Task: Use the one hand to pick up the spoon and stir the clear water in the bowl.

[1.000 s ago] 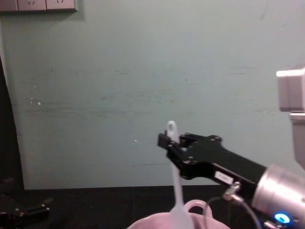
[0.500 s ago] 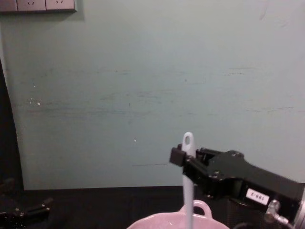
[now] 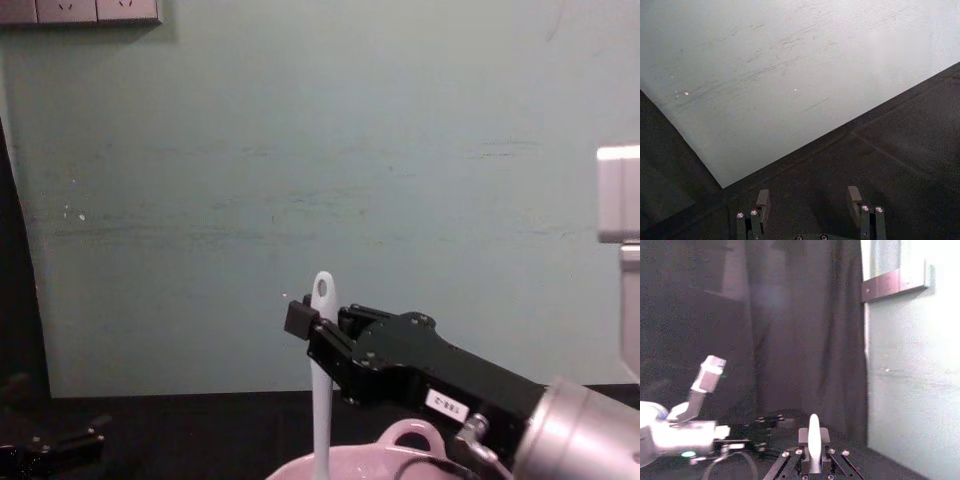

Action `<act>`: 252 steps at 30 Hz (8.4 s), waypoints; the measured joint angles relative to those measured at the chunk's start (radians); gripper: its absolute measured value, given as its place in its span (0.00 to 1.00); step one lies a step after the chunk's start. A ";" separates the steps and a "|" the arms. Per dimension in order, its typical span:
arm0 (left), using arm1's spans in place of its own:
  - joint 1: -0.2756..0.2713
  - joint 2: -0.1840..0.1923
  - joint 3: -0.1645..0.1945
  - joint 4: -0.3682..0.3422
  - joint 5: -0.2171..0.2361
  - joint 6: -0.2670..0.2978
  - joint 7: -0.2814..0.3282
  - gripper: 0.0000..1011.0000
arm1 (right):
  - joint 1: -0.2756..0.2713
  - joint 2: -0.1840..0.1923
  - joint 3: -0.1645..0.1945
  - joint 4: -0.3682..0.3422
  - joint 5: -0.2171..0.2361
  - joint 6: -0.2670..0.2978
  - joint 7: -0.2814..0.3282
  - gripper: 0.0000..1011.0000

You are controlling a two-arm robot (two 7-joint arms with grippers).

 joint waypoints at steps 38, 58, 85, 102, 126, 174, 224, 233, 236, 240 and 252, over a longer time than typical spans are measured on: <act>0.000 0.000 0.000 0.000 0.000 0.000 0.000 1.00 | -0.005 0.010 0.008 -0.009 0.070 0.062 0.055 0.12; 0.000 0.000 0.000 0.000 0.000 0.000 0.000 1.00 | 0.070 -0.013 0.087 0.123 -0.066 -0.059 -0.086 0.12; 0.000 0.000 0.000 0.000 0.000 0.000 0.000 1.00 | 0.040 -0.064 0.035 0.083 0.005 -0.002 -0.034 0.12; 0.000 0.000 0.000 0.000 0.000 0.000 0.000 1.00 | 0.039 -0.013 0.109 0.060 -0.081 0.027 -0.129 0.12; 0.000 0.000 0.000 0.000 0.000 0.000 0.000 1.00 | 0.009 -0.029 0.003 0.002 -0.009 0.069 -0.022 0.12; 0.000 0.000 0.000 0.000 0.000 0.000 0.000 1.00 | 0.072 -0.071 0.000 0.112 0.010 0.044 0.002 0.12; 0.000 0.000 0.000 0.000 0.000 0.000 0.000 1.00 | 0.061 -0.093 0.013 0.146 0.025 -0.041 0.000 0.12; 0.000 0.000 0.000 0.000 0.000 0.000 0.000 1.00 | 0.111 -0.132 0.057 0.264 -0.076 -0.174 -0.099 0.12; 0.000 0.000 0.000 0.000 0.000 0.000 0.000 1.00 | 0.108 -0.121 0.071 0.252 -0.094 -0.177 -0.116 0.12; 0.000 0.000 0.000 0.000 0.000 0.000 0.000 1.00 | 0.089 -0.098 0.085 0.211 -0.110 -0.160 -0.126 0.12; 0.000 0.000 0.000 0.000 0.000 0.000 0.000 1.00 | -0.001 -0.021 0.104 0.043 -0.089 -0.023 -0.083 0.12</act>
